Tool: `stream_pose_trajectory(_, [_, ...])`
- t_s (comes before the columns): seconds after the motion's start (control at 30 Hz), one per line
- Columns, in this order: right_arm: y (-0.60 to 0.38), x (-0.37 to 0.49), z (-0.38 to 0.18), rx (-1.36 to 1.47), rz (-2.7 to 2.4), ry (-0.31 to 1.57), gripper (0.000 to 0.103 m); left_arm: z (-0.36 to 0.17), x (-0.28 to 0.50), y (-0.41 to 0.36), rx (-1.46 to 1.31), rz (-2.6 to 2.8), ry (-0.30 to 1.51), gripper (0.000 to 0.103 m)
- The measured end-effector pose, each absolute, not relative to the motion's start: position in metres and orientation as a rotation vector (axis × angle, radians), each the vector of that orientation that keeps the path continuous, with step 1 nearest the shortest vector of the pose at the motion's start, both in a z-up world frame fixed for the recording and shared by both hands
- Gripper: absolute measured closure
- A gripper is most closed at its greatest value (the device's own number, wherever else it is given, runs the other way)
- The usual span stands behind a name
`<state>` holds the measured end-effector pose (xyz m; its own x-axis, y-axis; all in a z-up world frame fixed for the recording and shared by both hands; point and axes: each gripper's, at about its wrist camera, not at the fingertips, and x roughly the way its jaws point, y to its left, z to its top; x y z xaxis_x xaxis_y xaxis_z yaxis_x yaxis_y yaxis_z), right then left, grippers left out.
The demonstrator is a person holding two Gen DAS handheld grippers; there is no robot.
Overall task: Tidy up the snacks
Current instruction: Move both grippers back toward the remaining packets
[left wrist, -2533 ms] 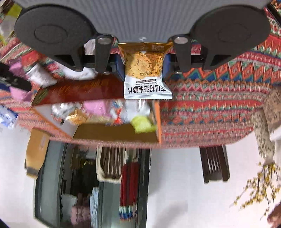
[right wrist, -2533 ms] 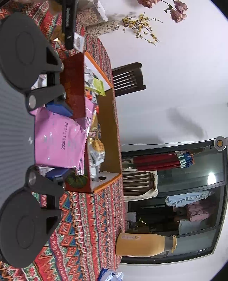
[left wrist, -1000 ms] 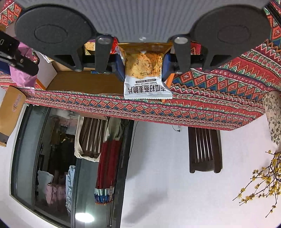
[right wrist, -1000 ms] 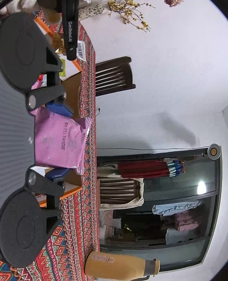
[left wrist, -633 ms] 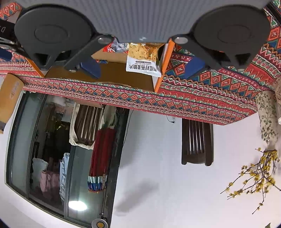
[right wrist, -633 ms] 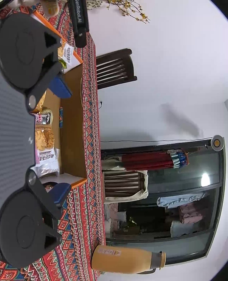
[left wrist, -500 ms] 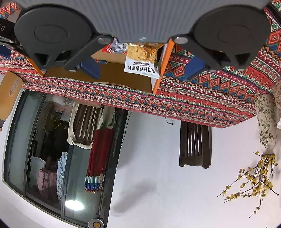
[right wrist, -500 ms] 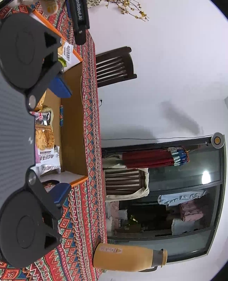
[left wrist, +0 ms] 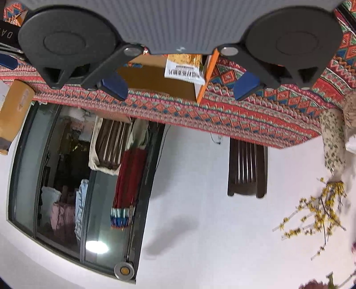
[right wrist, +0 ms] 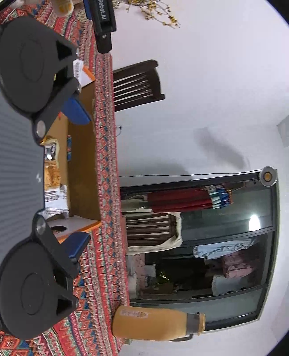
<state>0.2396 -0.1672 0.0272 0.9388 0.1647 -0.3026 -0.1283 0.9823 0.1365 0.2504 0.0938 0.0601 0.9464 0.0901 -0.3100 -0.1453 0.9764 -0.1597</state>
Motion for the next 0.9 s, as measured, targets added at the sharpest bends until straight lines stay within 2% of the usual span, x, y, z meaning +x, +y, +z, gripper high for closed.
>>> stream_pose_trajectory(0.4, [-0.177,0.184,0.052,0.139,0.157,0.254,0.0,0.081,0.198,0.097,-0.172,0.083,0.311,0.0])
stream_pose_trajectory(0.9, [-0.19,0.102,0.031,0.151,0.2,0.298,0.0,0.048,0.124,0.115,-0.151,0.079,0.372,0.0])
